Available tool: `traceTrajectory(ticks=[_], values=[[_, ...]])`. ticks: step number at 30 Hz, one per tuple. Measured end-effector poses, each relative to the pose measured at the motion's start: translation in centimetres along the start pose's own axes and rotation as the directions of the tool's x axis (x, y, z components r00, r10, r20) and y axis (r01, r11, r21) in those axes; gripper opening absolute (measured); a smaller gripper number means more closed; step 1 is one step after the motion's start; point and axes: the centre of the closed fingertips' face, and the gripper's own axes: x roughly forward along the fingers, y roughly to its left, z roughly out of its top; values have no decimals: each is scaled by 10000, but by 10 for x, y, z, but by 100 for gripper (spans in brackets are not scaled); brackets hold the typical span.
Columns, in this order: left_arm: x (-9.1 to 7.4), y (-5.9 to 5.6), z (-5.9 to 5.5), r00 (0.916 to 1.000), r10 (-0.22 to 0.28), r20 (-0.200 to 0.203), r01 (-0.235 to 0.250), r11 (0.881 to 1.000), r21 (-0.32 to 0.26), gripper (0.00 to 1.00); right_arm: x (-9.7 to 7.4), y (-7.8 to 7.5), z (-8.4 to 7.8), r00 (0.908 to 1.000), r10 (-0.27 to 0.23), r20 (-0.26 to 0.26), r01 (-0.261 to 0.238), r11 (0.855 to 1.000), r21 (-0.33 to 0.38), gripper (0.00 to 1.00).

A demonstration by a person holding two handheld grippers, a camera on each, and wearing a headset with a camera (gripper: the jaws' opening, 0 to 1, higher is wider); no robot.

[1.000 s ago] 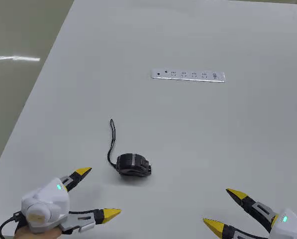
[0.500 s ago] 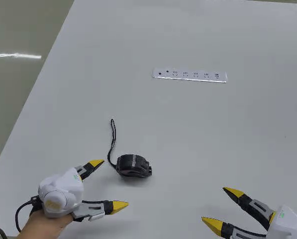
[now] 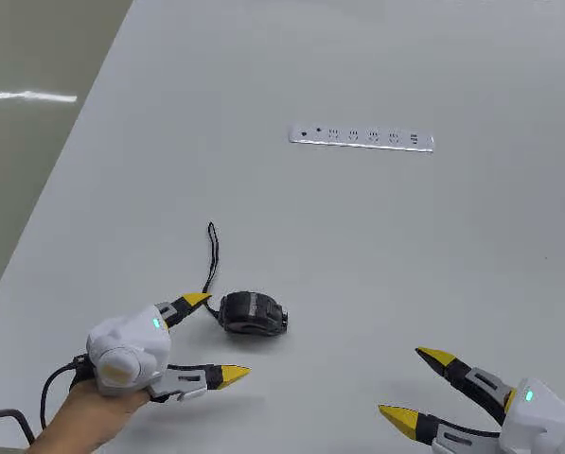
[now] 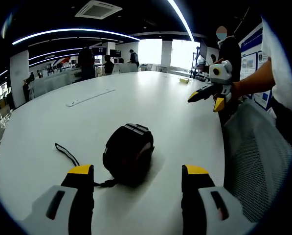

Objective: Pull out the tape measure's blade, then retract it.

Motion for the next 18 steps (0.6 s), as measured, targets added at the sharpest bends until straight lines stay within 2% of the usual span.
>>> traceTrajectory(ticks=[3,6,13,15,18], values=[[1,-2,7,9992,-195,353,197,9998,-58,69,2,0,1,9999,149,23,-149,9999,-76,60],[3,-1,14,9978,-193,635,190,9998,50,69,4,-1,2,9997,225,34,-225,9997,-91,60],[18,-2,14,9985,-348,423,334,9989,337,67,9,-1,2,9992,404,-8,-404,9991,-114,59],[21,-1,14,9988,-301,393,288,9990,339,66,10,-2,2,9990,441,-45,-442,9988,-191,59],[26,-2,12,9977,-487,462,477,9986,219,66,11,-3,3,9988,494,32,-493,9987,-114,59]])
